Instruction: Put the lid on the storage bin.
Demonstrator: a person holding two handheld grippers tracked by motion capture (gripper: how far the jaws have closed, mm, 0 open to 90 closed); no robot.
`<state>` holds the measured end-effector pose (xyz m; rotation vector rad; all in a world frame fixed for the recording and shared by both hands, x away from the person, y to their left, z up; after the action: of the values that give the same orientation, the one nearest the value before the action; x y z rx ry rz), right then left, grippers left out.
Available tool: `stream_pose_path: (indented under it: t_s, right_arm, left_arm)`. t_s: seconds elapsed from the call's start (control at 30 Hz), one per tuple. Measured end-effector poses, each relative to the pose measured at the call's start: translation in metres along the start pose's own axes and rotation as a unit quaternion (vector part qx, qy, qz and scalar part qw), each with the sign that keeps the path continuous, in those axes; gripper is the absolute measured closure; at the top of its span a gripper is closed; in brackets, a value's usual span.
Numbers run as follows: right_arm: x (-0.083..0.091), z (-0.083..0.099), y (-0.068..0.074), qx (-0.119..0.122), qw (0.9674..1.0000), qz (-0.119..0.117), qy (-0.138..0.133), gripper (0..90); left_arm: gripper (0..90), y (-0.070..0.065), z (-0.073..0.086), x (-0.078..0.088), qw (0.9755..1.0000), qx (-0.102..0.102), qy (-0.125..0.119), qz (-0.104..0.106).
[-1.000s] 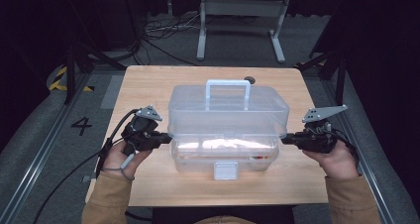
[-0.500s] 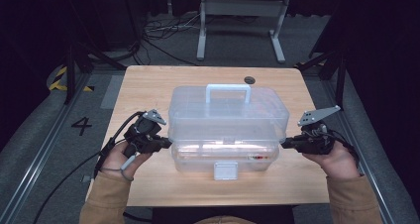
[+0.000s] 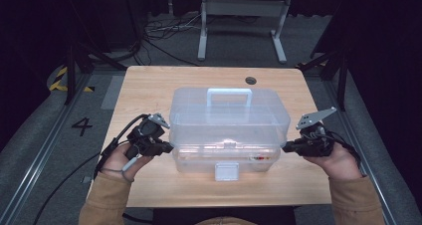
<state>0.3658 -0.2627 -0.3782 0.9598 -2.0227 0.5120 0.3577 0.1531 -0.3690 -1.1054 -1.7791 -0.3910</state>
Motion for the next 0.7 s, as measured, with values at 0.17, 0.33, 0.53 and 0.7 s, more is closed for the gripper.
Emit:
stream_pose_path:
  t_s: [0.17,0.33,0.53,0.7]
  right_arm:
    - [-0.002,0.001,0.0,0.003,0.9999,-0.003,0.011,87.9]
    - [-0.005,0.002,0.001,0.005,0.9998,-0.006,0.021,88.0]
    - [-0.008,0.003,0.002,0.008,0.9993,-0.01,0.035,87.9]
    - [-0.012,0.004,0.003,0.012,0.9987,-0.012,0.049,87.9]
  left_arm:
    - [89.0,0.0,0.0,-0.003,0.9999,-0.001,0.012,0.0]
    - [89.0,0.0,0.001,-0.007,0.9997,0.0,0.024,0.004]
    - [89.0,-0.001,0.001,-0.012,0.9991,-0.002,0.042,0.007]
    - [88.9,-0.001,0.001,-0.016,0.9984,-0.004,0.057,0.006]
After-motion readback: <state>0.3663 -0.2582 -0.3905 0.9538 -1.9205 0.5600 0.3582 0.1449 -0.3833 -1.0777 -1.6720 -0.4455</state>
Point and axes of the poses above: each handheld gripper's, and its own axes: x roughly backward along the jaws, z roughly out of its underside, y roughly to its left, the point moved 3 cm from there along -x, roughly forward along the jaws, and after that the axes turned 6 degrees about z, right-handed, at the moved point
